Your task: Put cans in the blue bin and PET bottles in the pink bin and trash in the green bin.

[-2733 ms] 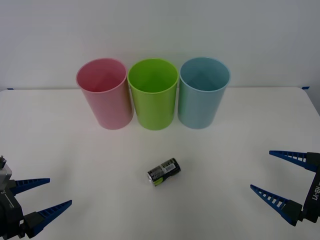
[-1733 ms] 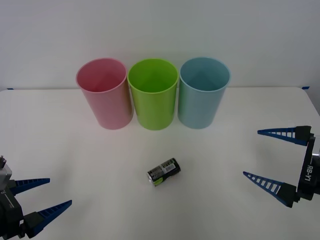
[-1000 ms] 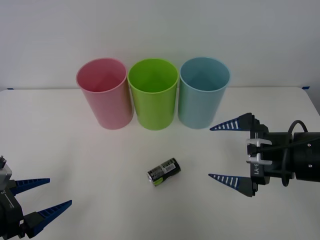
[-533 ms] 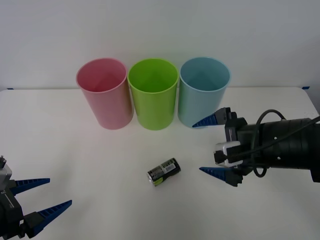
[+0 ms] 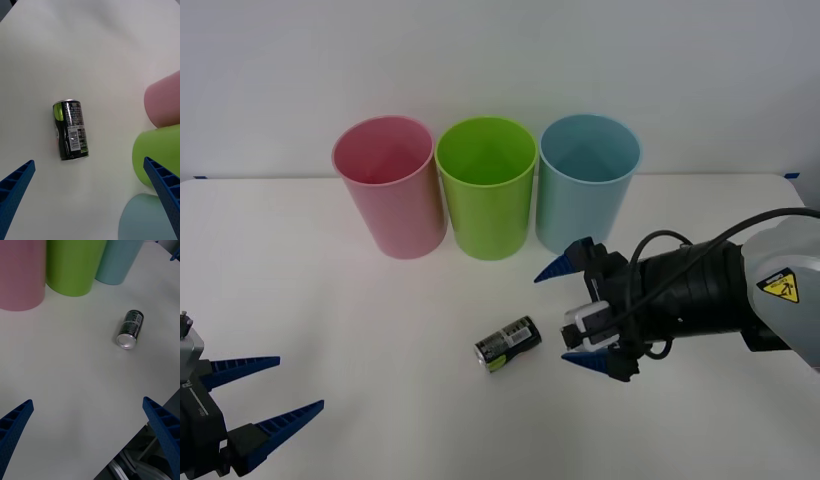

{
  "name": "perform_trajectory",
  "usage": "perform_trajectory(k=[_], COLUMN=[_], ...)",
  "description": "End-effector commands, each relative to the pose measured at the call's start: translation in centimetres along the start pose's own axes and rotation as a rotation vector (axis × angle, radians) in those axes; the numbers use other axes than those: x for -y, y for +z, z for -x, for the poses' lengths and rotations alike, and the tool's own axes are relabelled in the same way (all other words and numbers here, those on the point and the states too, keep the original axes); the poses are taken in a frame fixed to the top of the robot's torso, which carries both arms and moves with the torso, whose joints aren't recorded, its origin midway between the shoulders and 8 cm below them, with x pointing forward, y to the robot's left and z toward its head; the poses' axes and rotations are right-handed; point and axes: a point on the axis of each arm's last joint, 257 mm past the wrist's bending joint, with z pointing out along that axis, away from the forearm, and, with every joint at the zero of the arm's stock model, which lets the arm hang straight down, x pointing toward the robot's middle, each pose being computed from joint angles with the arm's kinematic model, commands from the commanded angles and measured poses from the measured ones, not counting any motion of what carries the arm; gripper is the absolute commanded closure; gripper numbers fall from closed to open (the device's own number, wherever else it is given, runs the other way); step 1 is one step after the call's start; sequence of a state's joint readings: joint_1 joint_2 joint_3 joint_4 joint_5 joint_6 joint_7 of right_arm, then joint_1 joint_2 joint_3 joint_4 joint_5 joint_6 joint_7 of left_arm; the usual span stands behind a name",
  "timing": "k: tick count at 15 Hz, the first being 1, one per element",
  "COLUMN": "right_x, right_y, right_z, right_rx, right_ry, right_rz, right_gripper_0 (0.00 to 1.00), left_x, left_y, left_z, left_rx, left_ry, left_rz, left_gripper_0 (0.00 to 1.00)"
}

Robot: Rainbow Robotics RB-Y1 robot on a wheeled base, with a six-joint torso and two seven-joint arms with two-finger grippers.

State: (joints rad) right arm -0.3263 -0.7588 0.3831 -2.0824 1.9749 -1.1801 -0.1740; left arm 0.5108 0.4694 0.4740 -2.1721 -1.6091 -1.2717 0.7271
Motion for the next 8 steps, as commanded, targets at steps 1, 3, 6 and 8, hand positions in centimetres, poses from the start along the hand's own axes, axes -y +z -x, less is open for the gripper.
perform_trajectory(k=[1, 3, 6, 8], right_x=[0.2, 0.4, -0.4, -0.8], right_y=[0.9, 1.8, 3.7, 4.6], right_z=[0.3, 0.3, 0.0, -0.1], right_rx=[-0.021, -0.043, -0.048, -0.052], right_ry=[-0.050, -0.082, -0.088, -0.094], right_rz=[0.016, 0.020, 0.069, 0.091], right_gripper_0=[0.00, 0.00, 0.00, 0.00], left_x=[0.0, 0.0, 0.0, 0.0], left_y=[0.0, 0.0, 0.0, 0.0], left_z=[0.0, 0.0, 0.0, 0.0], left_rx=[0.000, 0.000, 0.000, 0.000], left_ry=[0.000, 0.000, 0.000, 0.000], left_rz=[0.000, 0.000, 0.000, 0.000], left_gripper_0=[0.00, 0.00, 0.00, 0.00])
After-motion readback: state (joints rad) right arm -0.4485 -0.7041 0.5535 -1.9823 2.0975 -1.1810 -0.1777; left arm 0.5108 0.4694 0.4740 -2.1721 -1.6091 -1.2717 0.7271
